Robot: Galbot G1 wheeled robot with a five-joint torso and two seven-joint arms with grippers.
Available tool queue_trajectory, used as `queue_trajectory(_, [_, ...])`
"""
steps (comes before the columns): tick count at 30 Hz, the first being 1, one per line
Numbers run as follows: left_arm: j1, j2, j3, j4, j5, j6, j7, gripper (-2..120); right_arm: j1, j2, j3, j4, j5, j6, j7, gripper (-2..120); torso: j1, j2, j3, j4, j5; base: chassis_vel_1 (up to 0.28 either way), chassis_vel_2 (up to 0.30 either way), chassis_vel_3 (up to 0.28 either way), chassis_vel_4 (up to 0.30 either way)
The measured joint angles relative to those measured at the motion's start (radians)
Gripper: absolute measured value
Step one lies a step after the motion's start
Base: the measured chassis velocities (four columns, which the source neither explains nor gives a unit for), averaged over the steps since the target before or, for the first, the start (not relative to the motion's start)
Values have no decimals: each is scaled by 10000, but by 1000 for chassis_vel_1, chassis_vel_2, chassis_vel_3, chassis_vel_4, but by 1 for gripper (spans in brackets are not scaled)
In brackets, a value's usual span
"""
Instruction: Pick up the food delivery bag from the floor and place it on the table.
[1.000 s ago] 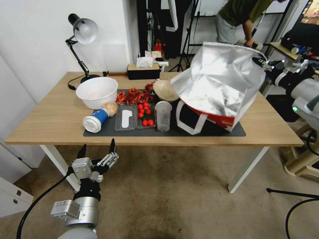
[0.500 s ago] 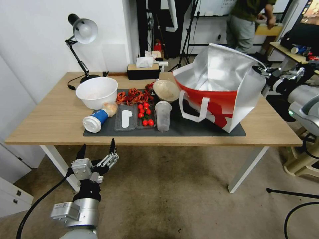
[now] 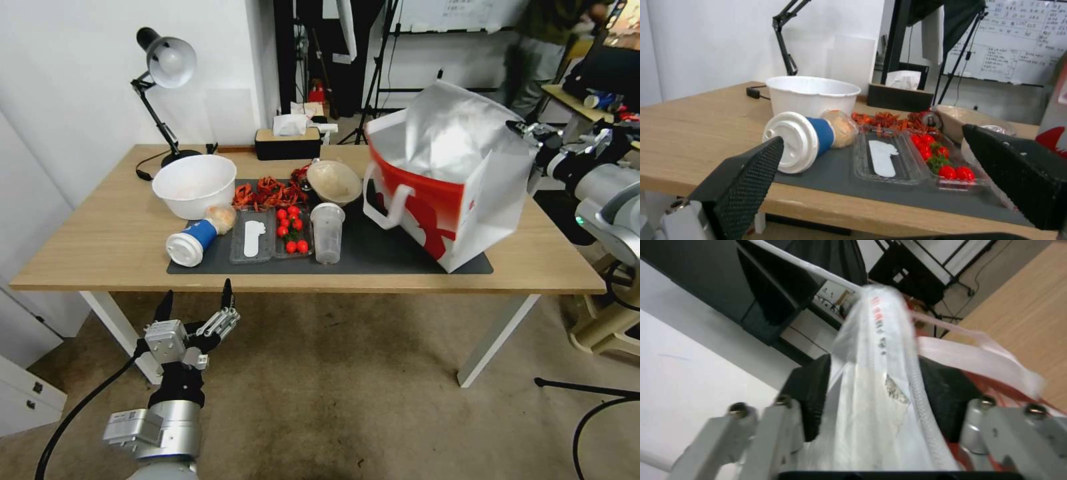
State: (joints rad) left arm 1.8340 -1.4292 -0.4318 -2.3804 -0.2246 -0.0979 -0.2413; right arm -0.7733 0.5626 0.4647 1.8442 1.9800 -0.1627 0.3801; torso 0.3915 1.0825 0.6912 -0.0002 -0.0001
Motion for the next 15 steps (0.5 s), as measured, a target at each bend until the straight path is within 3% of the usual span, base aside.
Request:
queue_trajectory(5, [-8,29,-13,48,0,-22,0,100,126,14,-262,-21,-710,50,-45,67,0,-1,0,1,0,0,0,0,0])
queue_trajectory(12, [-55,61,-44,122,-3,-66,-20,100,-39,-140,-663,404,-3658,41,158,96,0,0,0,0,2,0,0,0,0])
queue_trajectory(15, [-63,64,-45,136,1,-79,-24,100,-87,-315,-699,555,-4480,-3,254,100,0,0,0,1,1,0,0,0,0])
